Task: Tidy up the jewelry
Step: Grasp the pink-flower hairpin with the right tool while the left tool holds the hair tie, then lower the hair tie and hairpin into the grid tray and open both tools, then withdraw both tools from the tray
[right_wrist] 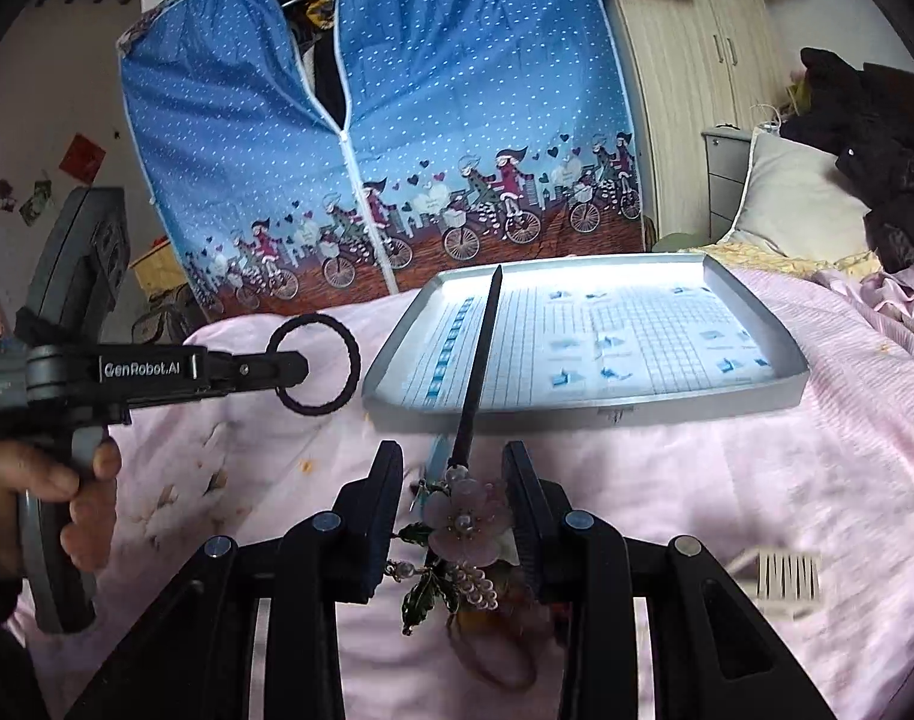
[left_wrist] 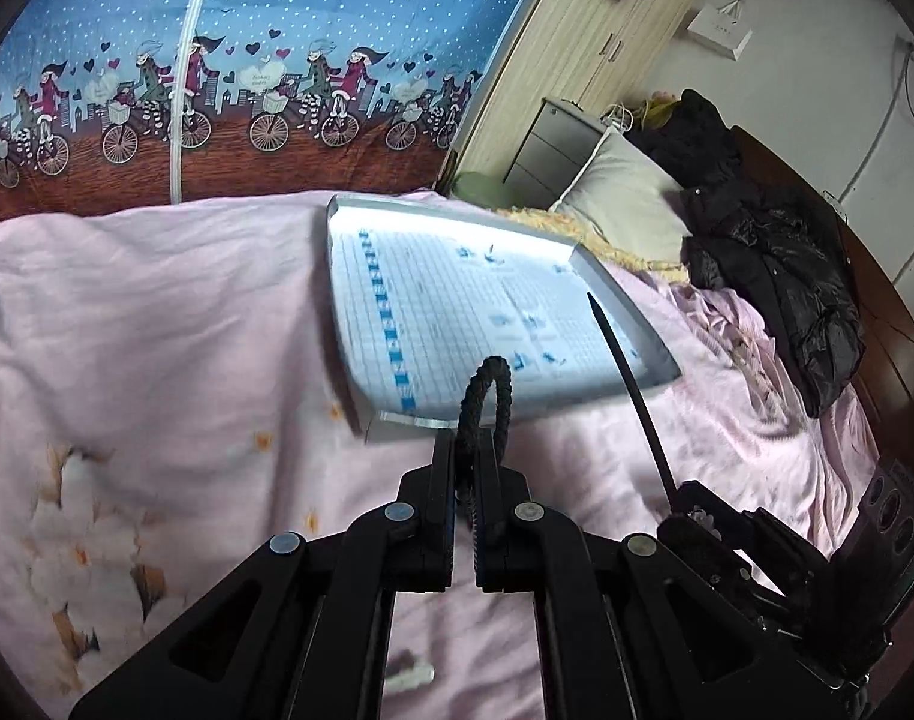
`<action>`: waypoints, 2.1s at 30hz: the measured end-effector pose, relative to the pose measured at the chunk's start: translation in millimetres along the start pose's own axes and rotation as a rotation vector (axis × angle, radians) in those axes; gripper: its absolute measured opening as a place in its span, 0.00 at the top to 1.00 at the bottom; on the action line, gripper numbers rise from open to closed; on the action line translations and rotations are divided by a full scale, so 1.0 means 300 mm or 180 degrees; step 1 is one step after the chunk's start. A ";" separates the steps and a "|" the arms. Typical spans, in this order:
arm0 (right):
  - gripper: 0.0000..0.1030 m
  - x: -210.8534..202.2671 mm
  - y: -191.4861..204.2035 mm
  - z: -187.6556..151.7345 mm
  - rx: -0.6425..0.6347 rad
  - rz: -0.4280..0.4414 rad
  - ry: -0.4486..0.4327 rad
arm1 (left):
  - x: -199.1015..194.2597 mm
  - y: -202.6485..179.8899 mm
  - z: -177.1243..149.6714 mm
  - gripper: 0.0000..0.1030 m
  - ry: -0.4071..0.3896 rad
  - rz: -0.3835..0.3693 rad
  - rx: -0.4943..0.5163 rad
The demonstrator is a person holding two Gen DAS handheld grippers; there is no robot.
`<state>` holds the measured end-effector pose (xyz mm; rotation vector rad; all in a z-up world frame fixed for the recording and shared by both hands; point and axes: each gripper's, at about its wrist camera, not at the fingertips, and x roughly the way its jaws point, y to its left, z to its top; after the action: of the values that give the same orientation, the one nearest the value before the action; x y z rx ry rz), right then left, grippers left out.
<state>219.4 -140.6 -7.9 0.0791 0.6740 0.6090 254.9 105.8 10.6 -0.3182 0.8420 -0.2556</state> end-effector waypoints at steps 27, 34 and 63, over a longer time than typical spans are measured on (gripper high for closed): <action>0.22 0.249 -0.246 0.147 0.0635 -0.0307 0.0053 | 0.198 0.149 0.101 0.16 -0.0304 -0.0072 -0.0401; 0.00 -0.076 -0.175 0.126 0.0403 -0.0248 -0.0450 | -0.059 0.012 -0.010 0.01 -0.0889 0.0103 -0.0141; 0.00 -0.413 0.063 -0.308 -0.0114 -0.0318 -0.0234 | -0.364 -0.137 -0.529 0.01 -0.0503 0.0980 0.0362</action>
<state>77.5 -204.9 -6.0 0.0341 0.5922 0.5195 60.3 77.9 1.9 -0.0979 0.7057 0.0094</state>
